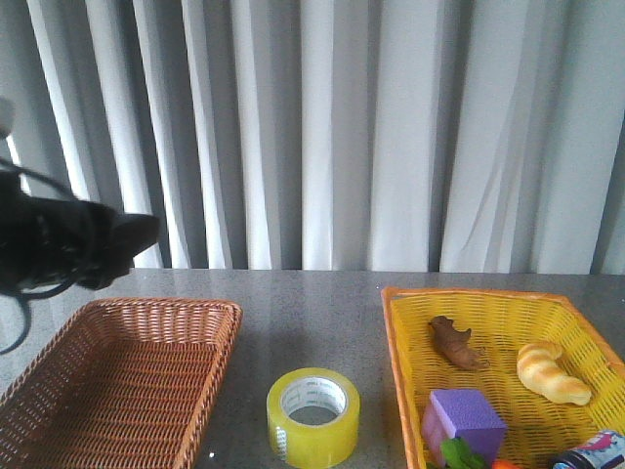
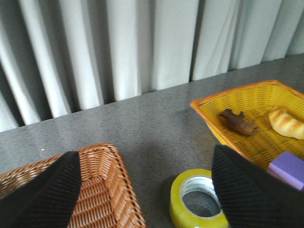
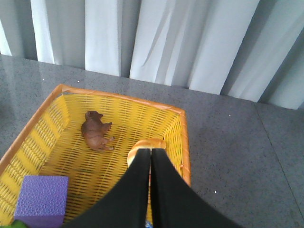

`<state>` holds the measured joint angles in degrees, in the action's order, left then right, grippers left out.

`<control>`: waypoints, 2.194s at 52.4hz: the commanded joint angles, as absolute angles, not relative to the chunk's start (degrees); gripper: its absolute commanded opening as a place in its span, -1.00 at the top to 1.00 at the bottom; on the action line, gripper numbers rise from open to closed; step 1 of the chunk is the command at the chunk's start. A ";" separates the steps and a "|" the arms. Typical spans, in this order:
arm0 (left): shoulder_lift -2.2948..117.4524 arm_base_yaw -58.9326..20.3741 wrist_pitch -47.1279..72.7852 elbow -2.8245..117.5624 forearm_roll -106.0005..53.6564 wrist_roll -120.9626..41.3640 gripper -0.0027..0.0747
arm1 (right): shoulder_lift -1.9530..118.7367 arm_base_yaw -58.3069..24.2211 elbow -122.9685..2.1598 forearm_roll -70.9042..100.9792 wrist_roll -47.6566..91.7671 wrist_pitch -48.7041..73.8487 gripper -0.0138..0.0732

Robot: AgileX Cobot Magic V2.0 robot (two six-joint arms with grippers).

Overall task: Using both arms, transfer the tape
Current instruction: 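Raise the right gripper away and move the left gripper toward the tape, then lower the left gripper onto the tape roll rim and close it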

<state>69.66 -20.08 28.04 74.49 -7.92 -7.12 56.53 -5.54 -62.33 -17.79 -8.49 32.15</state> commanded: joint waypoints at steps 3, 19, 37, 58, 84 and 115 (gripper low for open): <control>78.73 -24.08 33.39 86.97 -8.61 -7.13 -0.46 | 55.66 -5.13 -63.31 -19.06 -8.35 29.99 0.70; 103.01 -27.19 50.71 107.15 -7.54 -7.02 -0.42 | 55.66 -5.13 -63.31 -19.06 -8.35 30.37 0.70; 118.12 -27.50 54.85 115.67 -6.99 -1.66 -0.42 | 55.66 -5.13 -63.31 -19.06 -8.35 30.32 0.70; 121.60 -27.50 53.83 115.67 -1.58 2.37 -0.42 | 55.66 -5.13 -63.31 -19.06 -8.35 30.32 0.70; 124.11 -27.50 55.11 115.67 -2.18 2.43 0.26 | 55.66 -5.13 -63.31 -19.06 -8.35 30.19 0.70; 109.57 -26.86 45.87 115.77 1.97 2.36 0.95 | 55.66 -5.13 -63.31 -19.06 -8.35 30.27 0.70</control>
